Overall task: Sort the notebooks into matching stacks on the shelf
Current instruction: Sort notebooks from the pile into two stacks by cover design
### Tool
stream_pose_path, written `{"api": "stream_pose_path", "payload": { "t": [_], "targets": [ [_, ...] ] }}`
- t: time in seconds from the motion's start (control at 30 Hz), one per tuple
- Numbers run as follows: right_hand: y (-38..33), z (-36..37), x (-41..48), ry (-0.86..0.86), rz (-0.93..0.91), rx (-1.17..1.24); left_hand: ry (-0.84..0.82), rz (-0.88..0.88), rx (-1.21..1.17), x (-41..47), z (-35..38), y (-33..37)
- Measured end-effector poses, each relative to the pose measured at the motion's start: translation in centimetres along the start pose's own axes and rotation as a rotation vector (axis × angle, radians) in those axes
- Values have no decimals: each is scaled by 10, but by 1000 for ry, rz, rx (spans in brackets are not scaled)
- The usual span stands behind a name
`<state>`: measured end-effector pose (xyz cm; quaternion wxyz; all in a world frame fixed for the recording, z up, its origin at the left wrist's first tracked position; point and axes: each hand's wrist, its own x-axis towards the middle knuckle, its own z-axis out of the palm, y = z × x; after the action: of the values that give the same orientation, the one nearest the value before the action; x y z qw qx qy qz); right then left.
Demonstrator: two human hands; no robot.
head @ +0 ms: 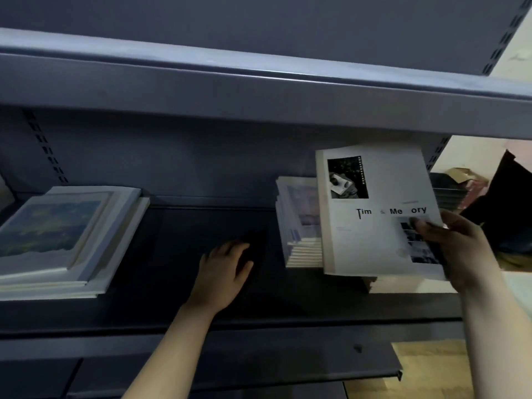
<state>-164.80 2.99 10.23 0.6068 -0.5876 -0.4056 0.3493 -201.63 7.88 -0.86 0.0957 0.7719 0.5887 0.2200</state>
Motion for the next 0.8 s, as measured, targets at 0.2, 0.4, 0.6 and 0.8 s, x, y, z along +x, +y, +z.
{"api": "stream_pose_path", "payload": {
  "t": [0.2, 0.4, 0.6, 0.8],
  "targets": [
    [9, -52, 15, 71, 120, -164, -9, -28, 33, 6, 7, -5],
    [15, -60, 24, 95, 138, -371, -16, -44, 56, 6, 7, -3],
    [17, -61, 43, 123, 115, -656, -7, -48, 40, 3, 5, -2],
    [25, -55, 54, 201, -9, -956, -8, -69, -11, 2, 2, -1]
  ]
}}
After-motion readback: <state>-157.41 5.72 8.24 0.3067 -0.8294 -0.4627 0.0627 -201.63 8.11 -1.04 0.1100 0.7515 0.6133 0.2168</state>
